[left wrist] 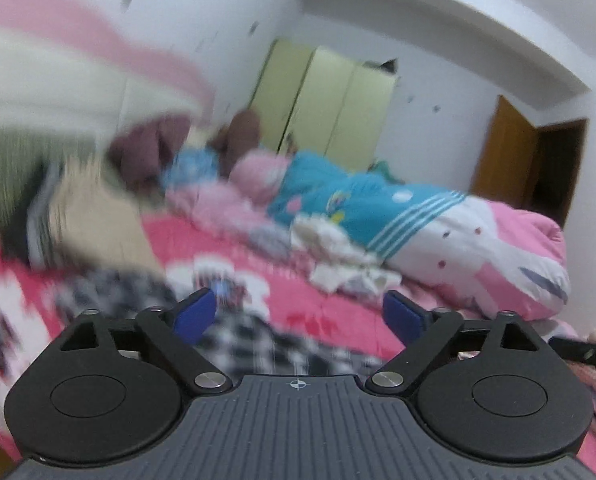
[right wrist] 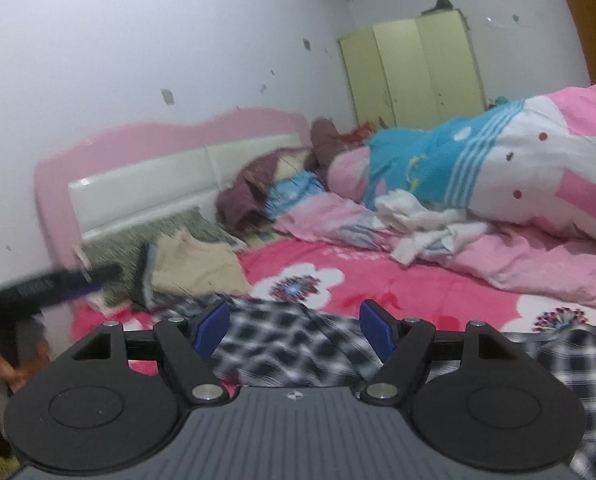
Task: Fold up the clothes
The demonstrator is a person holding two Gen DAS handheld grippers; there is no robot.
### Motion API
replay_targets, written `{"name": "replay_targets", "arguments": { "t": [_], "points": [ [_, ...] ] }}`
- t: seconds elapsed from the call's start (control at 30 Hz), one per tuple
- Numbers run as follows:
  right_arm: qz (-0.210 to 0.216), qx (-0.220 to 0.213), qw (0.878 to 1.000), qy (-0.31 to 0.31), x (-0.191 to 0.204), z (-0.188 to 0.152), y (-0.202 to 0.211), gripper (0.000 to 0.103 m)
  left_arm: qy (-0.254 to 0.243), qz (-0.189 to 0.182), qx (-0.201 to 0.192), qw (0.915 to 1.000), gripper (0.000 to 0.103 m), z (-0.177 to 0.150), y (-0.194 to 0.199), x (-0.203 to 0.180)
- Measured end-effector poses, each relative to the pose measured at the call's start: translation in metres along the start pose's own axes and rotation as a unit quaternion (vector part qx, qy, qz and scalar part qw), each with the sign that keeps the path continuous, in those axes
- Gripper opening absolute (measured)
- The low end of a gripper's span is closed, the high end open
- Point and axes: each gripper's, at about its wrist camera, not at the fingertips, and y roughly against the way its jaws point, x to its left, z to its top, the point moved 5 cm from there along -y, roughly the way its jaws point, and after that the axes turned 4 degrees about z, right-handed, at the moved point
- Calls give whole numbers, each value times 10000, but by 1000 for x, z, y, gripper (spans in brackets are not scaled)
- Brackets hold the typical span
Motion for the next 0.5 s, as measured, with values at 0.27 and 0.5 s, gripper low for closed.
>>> {"name": "replay_targets", "arguments": {
  "t": [0.27, 0.5],
  "points": [
    [63, 556, 9966, 612, -26, 4, -113, 61, 170, 677, 590, 9958, 55, -25, -114, 20],
    [189, 1637, 9715, 1703, -38, -45, -261, 31, 273, 1052, 1148, 9874, 41, -55, -193, 34]
  ]
}}
